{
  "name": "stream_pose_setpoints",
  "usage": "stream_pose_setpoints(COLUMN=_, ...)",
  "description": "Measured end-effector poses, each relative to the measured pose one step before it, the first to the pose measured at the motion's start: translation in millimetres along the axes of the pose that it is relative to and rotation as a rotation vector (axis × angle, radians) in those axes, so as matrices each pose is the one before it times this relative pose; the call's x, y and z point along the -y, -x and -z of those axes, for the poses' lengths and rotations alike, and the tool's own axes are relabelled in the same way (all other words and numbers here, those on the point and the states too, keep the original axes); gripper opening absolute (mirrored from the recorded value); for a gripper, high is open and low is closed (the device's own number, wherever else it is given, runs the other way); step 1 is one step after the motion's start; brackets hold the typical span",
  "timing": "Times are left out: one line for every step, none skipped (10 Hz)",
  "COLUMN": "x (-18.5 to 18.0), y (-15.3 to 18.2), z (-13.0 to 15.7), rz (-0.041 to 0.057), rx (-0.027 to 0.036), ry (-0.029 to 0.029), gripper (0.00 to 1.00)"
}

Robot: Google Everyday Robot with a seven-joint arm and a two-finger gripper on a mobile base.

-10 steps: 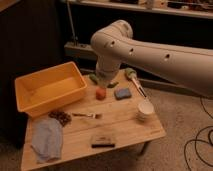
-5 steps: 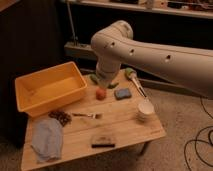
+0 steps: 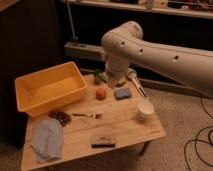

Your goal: Place pepper in paper cup

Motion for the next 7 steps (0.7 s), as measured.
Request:
stream_pose_setpoints(x=15.42, y=-16.81, z=-2.82, rz=-0.00908, rx=0.00354, ry=0.00167, gripper=0.00)
stream_pose_setpoints(x=21.86, y=-29.94, z=-3.69, rz=-0.01898, rx=0.00401, ry=0.00067, gripper=0.00)
stream_pose_setpoints(x=16.75, y=-24.30, z=-1.96, rz=-0.01338, rx=0.00216, ry=-0.00012, gripper=0.00)
stream_pose_setpoints(x=10.58, y=-14.47, z=-0.87, rz=-0.00442, rx=0.00148, ry=-0.00072, gripper=0.00)
stream_pose_setpoints(x=13.15, y=-20.75, z=-2.25, rz=0.00175, rx=-0.01440, ry=0.00060, gripper=0.00)
stream_pose_setpoints(x=4.39, y=-13.67, z=-0.79, rz=0.01091, rx=-0.01742, ry=0.00397, gripper=0.00)
stream_pose_setpoints(x=2.72, y=-18.21, z=-0.28, rz=0.00653, rx=-0.02381, ry=0.00471, gripper=0.00)
